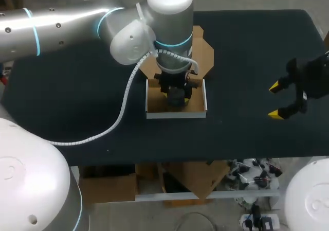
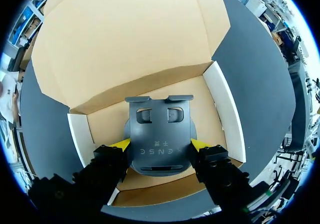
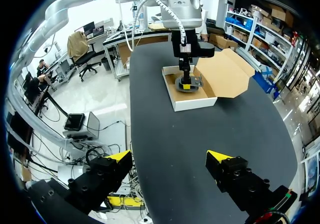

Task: Assemble the packaging by folding the flat box into shape, placing the metal phone stand inside, and closing the box properly

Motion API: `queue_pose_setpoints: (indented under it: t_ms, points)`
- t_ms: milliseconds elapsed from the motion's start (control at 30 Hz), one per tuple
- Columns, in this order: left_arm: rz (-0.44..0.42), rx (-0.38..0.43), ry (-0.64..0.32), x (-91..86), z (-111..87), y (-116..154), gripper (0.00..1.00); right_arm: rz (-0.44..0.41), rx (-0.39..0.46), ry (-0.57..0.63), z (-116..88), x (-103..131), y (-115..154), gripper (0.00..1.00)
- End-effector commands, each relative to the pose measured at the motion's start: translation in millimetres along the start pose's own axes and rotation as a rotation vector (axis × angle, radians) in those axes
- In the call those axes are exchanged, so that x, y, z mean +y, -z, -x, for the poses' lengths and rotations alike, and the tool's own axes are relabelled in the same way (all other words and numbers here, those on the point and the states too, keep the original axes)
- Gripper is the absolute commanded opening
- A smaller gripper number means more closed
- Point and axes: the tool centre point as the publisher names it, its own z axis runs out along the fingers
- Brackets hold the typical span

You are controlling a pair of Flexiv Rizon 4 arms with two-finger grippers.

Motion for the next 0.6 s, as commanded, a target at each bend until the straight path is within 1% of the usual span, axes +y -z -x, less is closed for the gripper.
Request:
queue_pose_setpoints:
  t_ms: [33, 300, 333, 367, 400, 433, 467, 500, 600]
  points:
    - [0.003, -0.006, -0.001, 0.0, -2.3, -2.3, 0.00, 0.003, -0.001, 0.001, -0.9, -0.7, 0.9, 1.00]
    - [0.015, -0.026, 0.000, 0.1, -3.6, -8.0, 0.00, 0.003, -0.001, 0.001, -0.9, -0.7, 0.9, 1.00]
    - [0.014, -0.031, 0.001, 0.0, -3.8, -8.2, 0.14, 0.003, -0.001, 0.001, -0.9, -0.7, 0.9, 1.00]
    - [0.014, -0.032, 0.002, 0.0, -3.8, -8.2, 0.33, 0.003, -0.001, 0.001, -0.9, -0.7, 0.9, 1.00]
    - [0.014, -0.033, 0.002, 0.0, -3.8, -8.2, 0.44, 0.003, -0.001, 0.001, -0.9, -0.7, 0.9, 1.00]
    - [0.014, -0.035, 0.003, 0.0, -3.9, -8.2, 0.69, 0.003, -0.001, 0.001, -0.9, -0.7, 0.9, 1.00]
    - [0.013, -0.036, 0.004, -0.1, -4.0, -8.0, 0.89, 0.003, -0.001, 0.001, -0.9, -0.7, 0.9, 1.00]
    - [0.013, -0.036, 0.005, -0.2, -4.0, -7.8, 1.00, 0.003, -0.001, 0.001, -0.9, -0.7, 0.9, 1.00]
    - [0.011, -0.035, 0.009, 0.0, -4.1, -7.4, 1.00, 0.003, -0.001, 0.001, -0.9, -0.7, 0.9, 1.00]
